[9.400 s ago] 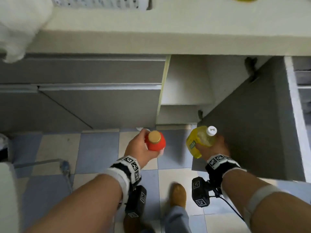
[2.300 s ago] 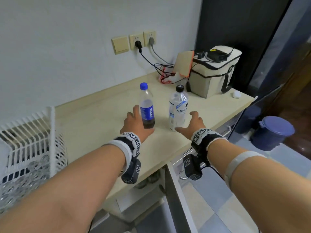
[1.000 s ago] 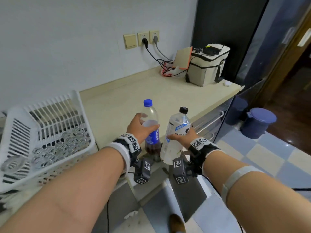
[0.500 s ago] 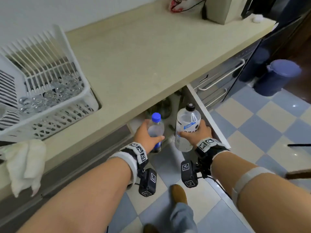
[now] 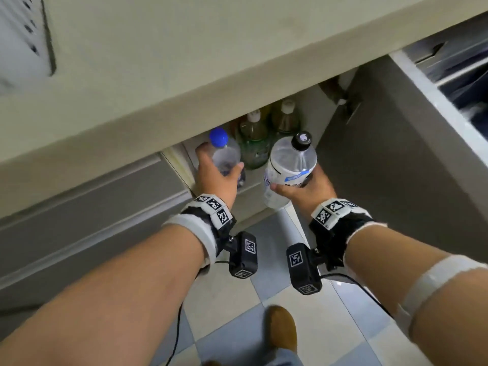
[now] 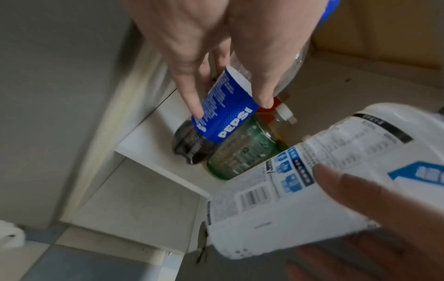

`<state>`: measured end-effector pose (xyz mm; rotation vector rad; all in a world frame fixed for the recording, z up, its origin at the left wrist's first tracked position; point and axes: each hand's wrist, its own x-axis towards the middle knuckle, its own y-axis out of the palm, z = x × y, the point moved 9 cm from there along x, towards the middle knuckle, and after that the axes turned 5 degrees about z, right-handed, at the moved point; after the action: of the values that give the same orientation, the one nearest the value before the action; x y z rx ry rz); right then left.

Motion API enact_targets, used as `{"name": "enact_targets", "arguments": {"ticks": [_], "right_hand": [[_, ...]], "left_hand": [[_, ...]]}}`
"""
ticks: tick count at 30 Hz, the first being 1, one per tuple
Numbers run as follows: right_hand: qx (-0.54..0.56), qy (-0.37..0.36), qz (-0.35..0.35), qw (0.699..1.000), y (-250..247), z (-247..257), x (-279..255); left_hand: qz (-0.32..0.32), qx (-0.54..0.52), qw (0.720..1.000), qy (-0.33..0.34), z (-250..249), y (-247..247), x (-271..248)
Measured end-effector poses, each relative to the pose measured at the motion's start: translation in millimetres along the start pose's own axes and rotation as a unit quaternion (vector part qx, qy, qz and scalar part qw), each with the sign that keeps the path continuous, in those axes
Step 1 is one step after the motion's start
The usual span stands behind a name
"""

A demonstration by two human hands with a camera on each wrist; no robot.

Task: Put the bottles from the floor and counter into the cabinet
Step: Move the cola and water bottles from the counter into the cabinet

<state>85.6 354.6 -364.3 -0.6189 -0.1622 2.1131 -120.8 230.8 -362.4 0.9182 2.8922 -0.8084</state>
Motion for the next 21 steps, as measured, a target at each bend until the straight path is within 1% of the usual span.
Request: {"name": "enact_targets", "arguments": {"ticks": [3, 6, 11, 15, 18, 21], "right_hand": [[0.026, -0.013, 0.005, 1.0, 17.2, -14.3, 31.8], [0.025, -0.023, 0.02, 0.999, 28.7, -24.4, 55.0], [0.009, -0.036, 0.036, 0.999, 41.1, -31.3, 79.5], [-0.004, -0.055, 0.058, 0.997, 48.6, -28.6, 87.9], [-0.029, -0.078, 0.081, 0.993, 54.8, -22.1, 89.0], [-0.068, -0.077, 0.098, 0.99, 59.2, -20.8, 90.1]], "left_hand": [[-0.052, -0.023, 0.998, 0.007, 16.9, 7.7, 34.8], [-0.105, -0.037, 0.994, -0.006, 30.0, 11.0, 57.4], [-0.163, -0.05, 0.985, 0.001, 28.4, 17.4, 83.3], [-0.173, -0.059, 0.983, -0.001, 27.7, 21.9, 95.3], [-0.161, -0.079, 0.984, -0.011, 37.9, 24.4, 100.4], [-0.141, -0.082, 0.986, -0.038, 50.3, 28.1, 90.5]]}}
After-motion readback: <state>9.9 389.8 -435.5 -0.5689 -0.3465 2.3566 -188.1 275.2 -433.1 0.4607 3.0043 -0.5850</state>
